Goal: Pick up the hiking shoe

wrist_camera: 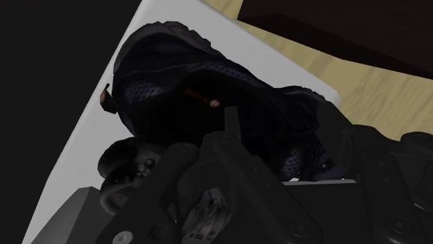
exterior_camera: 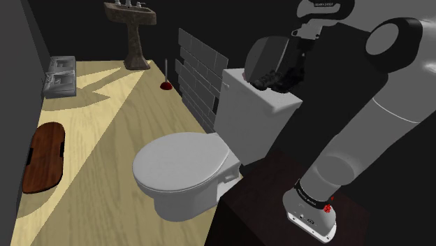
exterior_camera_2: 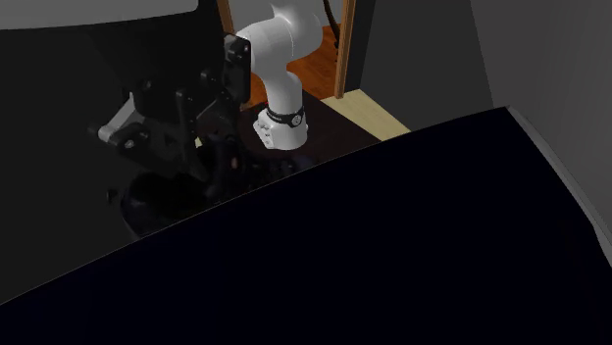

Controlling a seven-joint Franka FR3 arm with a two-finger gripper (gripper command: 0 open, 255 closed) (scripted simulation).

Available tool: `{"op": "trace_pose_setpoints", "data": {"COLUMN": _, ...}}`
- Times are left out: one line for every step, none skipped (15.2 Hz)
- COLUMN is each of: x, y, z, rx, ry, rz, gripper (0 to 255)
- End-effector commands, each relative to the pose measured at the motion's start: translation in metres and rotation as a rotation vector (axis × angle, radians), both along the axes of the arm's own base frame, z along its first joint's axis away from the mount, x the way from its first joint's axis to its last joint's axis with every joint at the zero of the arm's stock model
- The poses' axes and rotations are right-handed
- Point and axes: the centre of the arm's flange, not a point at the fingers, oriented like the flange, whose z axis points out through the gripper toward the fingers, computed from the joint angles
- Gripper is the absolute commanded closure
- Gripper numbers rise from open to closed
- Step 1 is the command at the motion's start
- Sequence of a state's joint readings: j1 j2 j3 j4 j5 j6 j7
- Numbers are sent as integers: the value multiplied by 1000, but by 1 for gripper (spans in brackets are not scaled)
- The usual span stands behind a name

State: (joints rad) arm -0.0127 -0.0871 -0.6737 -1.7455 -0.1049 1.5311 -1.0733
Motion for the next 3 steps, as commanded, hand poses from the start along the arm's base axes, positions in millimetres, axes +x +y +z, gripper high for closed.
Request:
{"op": "trace_pose_setpoints", "data": {"x": 0, "y": 0, "z": 11, "rx": 0, "ry": -1, "rz": 0, "gripper": 255}}
{"op": "trace_pose_setpoints", "data": {"x": 0, "y": 0, "z": 12, "rx": 0, "ry": -1, "rz": 0, "gripper": 255}}
{"op": "trace_pose_setpoints", "data": {"x": 0, "y": 0, "z": 12, "rx": 0, "ry": -1, "rz": 0, "gripper": 255}}
